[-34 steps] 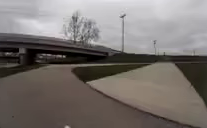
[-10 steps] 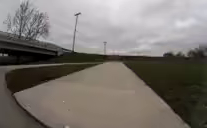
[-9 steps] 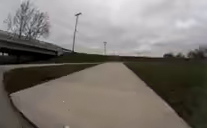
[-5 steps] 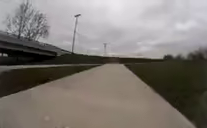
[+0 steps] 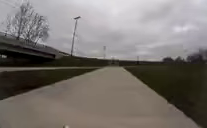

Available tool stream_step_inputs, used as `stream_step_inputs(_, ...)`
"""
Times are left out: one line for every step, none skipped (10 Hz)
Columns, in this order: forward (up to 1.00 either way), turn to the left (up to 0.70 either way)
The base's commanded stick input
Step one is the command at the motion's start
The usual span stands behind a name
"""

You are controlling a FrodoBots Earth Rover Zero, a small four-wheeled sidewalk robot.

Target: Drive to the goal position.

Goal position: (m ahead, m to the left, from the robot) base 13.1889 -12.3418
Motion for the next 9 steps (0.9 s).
stream_step_inputs(1.0, 0.0)
stream_step_inputs(1.0, 0.0)
stream_step_inputs(1.0, 0.0)
stream_step_inputs(1.0, 0.0)
stream_step_inputs(1.0, 0.0)
stream_step_inputs(1.0, 0.0)
stream_step_inputs(1.0, 0.0)
stream_step_inputs(1.0, 0.0)
stream_step_inputs(1.0, 0.0)
